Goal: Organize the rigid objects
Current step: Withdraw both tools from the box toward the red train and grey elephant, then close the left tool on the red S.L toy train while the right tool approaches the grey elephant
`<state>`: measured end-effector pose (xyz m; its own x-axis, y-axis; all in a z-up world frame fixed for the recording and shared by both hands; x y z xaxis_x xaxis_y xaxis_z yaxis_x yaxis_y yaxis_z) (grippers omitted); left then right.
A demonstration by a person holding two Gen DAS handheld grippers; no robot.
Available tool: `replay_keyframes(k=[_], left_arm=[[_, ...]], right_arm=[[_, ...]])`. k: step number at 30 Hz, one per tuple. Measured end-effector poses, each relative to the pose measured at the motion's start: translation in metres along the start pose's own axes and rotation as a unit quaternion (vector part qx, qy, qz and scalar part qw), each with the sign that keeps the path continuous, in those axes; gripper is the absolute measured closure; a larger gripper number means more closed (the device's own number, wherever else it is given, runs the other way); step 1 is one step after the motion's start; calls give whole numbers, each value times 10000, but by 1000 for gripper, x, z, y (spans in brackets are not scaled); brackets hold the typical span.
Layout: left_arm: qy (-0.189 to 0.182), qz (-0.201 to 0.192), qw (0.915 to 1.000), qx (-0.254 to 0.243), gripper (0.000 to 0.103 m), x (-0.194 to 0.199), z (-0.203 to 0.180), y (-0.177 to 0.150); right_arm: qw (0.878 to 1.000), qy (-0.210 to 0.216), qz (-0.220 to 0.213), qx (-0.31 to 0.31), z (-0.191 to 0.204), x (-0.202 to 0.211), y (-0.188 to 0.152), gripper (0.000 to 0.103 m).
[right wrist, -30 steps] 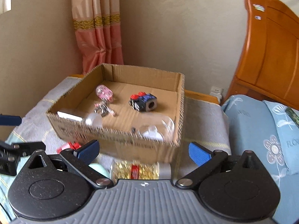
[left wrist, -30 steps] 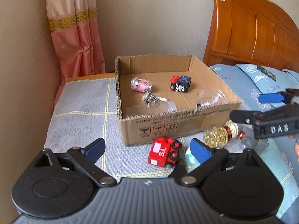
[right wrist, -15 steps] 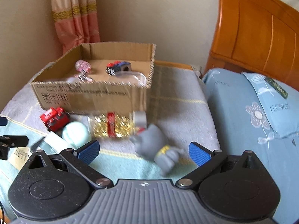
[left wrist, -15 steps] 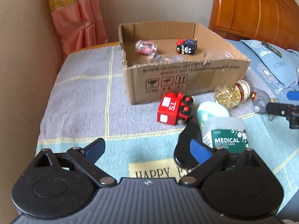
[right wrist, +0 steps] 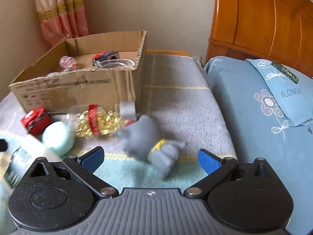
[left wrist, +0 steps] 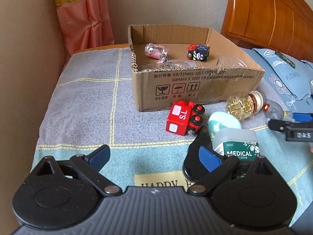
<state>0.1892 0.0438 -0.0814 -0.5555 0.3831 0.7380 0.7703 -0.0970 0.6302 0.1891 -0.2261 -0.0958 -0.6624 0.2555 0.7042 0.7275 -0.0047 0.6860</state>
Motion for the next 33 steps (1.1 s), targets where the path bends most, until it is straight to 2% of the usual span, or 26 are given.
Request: replay_keyframes(k=[7,13,17,25,33], left_arm=[[-79,57,9999,-49,6,-12,0,10],[-207,105,9995,-208,6,-30,-4,21],[-355,91,9987,-346,6,-42,-8,29],[-307,183,9983,-455,5,-67,-3,35],[-149,174,9986,-480,6,-61,14,29]], right_arm=[[9992,-230,223,-228,-6,-29,-4,0],[9998,-156,-87,-103,-11,-25,-14,0],[9997,-161,-147,-123,-11,-24,-16,0],[9997,-166,-156,-127,-11,-24,-15,0],[9996,-166,-160,-130,-11,-24,-15,0]])
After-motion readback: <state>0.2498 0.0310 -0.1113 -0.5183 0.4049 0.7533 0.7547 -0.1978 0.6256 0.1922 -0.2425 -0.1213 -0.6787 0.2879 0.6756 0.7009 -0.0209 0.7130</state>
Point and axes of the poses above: each gripper's, at about its wrist camera, not at the fingertips, and x roughly against the way its jaws point, z to its left, y to its top, the point moved 4 cm from there along -x, roughly the way its jaws point, and after that the axes turned 14 degrees about -y, right-handed, at the moved point
